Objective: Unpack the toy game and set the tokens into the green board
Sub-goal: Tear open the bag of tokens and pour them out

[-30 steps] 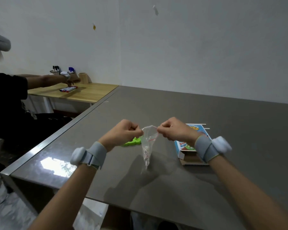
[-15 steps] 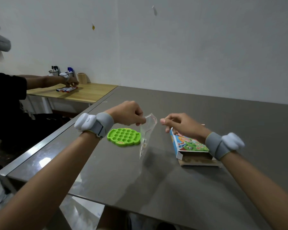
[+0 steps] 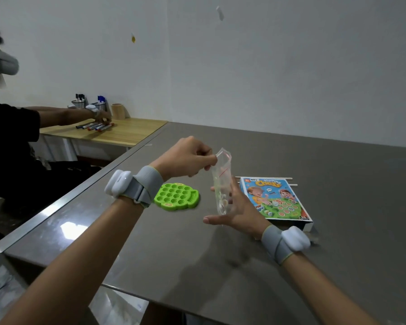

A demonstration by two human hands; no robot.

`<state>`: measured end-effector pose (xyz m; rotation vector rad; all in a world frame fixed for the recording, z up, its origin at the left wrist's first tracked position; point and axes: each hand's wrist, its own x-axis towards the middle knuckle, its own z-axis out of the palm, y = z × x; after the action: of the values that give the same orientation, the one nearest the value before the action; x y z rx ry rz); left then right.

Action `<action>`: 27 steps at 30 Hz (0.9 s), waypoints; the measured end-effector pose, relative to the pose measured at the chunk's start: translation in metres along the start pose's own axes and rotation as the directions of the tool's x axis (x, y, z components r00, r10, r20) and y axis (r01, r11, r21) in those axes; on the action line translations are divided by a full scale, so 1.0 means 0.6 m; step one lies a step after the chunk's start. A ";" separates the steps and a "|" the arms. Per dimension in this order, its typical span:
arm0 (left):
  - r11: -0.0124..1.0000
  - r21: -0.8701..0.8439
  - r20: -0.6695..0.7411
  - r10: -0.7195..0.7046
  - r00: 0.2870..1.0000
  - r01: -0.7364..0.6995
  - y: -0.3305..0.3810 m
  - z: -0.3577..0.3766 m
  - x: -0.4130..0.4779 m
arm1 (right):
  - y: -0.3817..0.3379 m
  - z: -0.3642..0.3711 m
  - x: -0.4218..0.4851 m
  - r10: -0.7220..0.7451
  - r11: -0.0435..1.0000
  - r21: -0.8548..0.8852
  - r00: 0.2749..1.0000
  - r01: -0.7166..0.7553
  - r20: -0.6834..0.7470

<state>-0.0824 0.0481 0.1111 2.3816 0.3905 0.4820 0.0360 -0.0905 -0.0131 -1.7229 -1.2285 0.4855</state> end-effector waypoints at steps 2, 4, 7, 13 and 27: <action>0.999 -0.043 -0.012 -0.008 1.000 0.008 -0.010 0.001 0.003 | 0.011 -0.013 -0.003 -0.005 1.000 -0.023 1.000 0.004 -0.030; 0.997 -0.066 -0.013 -0.029 1.000 0.028 -0.024 0.003 0.006 | 0.019 -0.034 -0.009 -0.011 0.998 -0.067 0.997 0.007 -0.070; 0.987 -0.143 -0.015 -0.078 0.997 0.075 -0.055 0.010 0.009 | 0.019 -0.074 -0.014 -0.009 0.992 -0.127 0.997 -0.001 -0.082; 0.946 -0.284 0.042 -0.149 0.988 0.155 -0.116 0.061 0.006 | -0.001 -0.155 -0.008 0.012 0.960 -0.278 0.995 -0.041 -0.104; 0.815 -0.559 -0.085 -0.239 0.967 0.153 -0.206 0.169 -0.034 | 0.005 -0.181 0.001 0.172 0.656 -0.750 0.984 -0.080 0.045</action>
<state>-0.0747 0.0742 -0.0477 1.7286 0.4866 0.5895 0.1187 -0.1396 0.0369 -2.5257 -1.5209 0.1383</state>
